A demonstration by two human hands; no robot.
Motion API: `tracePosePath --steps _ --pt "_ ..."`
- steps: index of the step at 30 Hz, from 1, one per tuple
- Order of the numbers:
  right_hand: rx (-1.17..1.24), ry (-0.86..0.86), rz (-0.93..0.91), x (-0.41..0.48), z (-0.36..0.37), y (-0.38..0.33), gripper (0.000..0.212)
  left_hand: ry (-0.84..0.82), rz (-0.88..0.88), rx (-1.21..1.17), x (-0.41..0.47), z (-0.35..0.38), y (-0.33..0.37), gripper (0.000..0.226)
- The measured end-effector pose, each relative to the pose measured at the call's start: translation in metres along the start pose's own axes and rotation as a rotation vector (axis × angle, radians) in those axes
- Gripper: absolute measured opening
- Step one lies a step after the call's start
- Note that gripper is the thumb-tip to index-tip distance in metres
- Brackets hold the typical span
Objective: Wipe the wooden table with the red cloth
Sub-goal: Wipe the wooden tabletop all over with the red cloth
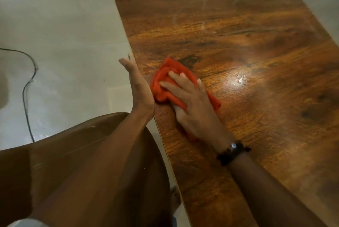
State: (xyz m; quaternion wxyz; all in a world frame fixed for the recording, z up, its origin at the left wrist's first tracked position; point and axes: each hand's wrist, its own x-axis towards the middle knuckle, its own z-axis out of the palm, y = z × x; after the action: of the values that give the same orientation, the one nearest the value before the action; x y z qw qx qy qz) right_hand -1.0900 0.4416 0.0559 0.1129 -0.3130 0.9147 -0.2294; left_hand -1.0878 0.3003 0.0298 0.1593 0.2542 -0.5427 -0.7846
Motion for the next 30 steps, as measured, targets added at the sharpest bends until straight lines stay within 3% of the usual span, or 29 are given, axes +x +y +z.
tracePosePath --steps 3,5,9,18,21,24,30 --pt "-0.044 0.012 -0.014 0.072 -0.004 0.012 0.053 0.059 -0.010 0.100 0.001 0.001 -0.003 0.126" --pt "-0.041 -0.012 -0.042 0.108 -0.009 0.014 0.051 0.153 -0.018 0.223 0.007 0.002 -0.006 0.122" --pt "-0.038 0.004 -0.021 0.141 -0.021 0.027 0.049 0.239 0.015 0.578 0.001 0.007 -0.004 0.071" --pt "-0.062 0.172 0.440 0.093 -0.115 0.178 0.050 0.274 0.085 0.647 0.002 0.005 -0.012 0.061" --pt "-0.020 0.224 0.624 0.084 -0.125 0.187 0.052 0.275 0.093 0.630 0.004 0.004 -0.015 0.061" --pt "-0.043 0.201 0.550 0.101 -0.106 0.155 0.051 0.277 0.083 0.613 0.005 0.004 -0.017 0.063" --pt "-0.112 0.056 0.095 0.136 -0.024 0.032 0.050 0.270 0.057 0.528 0.006 0.003 -0.018 0.087"
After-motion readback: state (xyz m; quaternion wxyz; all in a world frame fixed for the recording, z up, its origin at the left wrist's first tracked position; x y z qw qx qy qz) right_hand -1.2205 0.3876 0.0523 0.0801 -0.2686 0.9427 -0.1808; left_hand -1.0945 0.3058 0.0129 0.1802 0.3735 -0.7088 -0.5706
